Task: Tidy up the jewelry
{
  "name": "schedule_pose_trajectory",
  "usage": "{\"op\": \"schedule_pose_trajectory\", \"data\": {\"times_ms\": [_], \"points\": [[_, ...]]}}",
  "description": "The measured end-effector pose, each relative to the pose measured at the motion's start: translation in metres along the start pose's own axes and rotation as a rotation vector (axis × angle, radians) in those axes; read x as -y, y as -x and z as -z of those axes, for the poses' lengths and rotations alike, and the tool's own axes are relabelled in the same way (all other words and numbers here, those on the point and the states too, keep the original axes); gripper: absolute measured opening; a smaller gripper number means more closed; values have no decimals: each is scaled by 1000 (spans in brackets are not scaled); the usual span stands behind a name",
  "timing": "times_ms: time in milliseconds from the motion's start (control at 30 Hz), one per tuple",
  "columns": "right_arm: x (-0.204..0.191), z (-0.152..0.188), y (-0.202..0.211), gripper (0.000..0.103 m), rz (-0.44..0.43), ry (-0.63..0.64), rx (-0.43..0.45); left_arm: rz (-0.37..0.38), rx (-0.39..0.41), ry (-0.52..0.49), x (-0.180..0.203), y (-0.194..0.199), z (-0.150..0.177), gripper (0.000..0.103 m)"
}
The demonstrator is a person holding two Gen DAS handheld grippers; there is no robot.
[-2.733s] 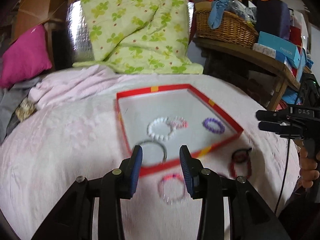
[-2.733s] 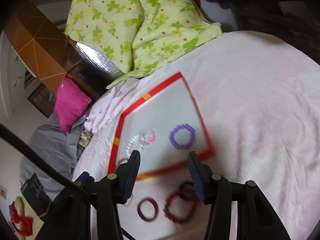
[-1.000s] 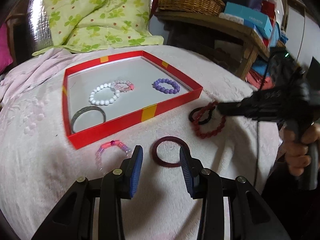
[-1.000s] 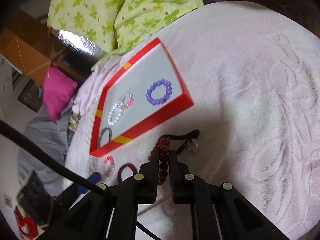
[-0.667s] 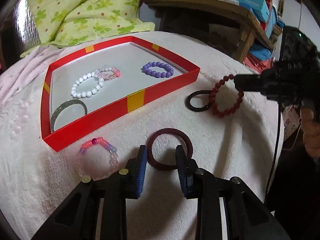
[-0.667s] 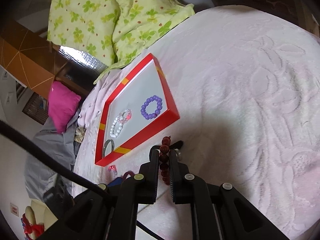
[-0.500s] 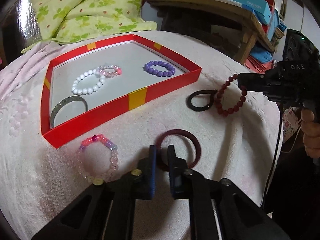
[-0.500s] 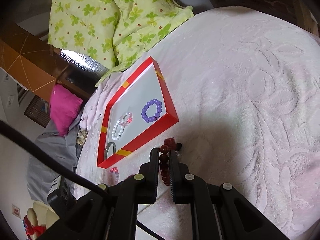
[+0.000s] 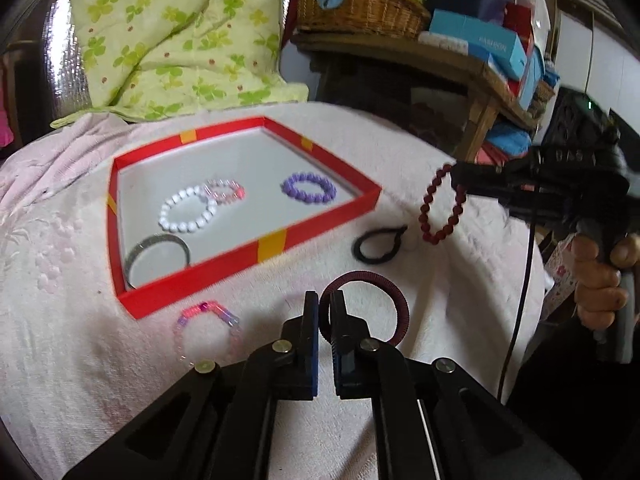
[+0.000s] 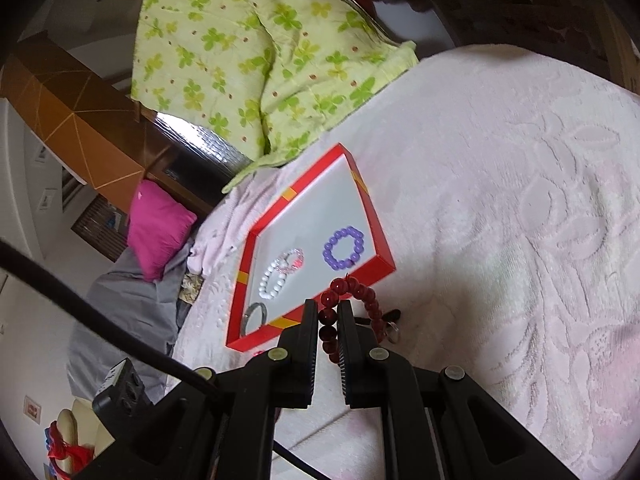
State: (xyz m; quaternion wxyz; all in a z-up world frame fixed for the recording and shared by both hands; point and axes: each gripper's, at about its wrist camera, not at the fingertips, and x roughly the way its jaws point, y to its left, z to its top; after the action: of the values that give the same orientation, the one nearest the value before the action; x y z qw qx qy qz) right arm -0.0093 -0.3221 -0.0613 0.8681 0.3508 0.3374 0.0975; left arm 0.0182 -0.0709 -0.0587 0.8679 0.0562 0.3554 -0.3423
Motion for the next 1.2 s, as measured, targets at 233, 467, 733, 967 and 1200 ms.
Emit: {"op": "schedule_pose_trajectory", "data": {"times_ms": [233,467,733,967,1200], "points": [[-3,-3,5,10,-8,7,33,3,67,38,-11,18,-11,6],[-8,-5,6,10,-24,16,46,-12,117,65,-23,31,-18,6],[-8,-3,8,10,-25,18,48,-46,127,101,-33,36,-15,6],[-8,-1,6,10,-18,26,36,-138,88,85,-33,29,-14,6],[-16,4,-7,10,-14,34,10,-247,69,71,-36,29,-10,6]]}}
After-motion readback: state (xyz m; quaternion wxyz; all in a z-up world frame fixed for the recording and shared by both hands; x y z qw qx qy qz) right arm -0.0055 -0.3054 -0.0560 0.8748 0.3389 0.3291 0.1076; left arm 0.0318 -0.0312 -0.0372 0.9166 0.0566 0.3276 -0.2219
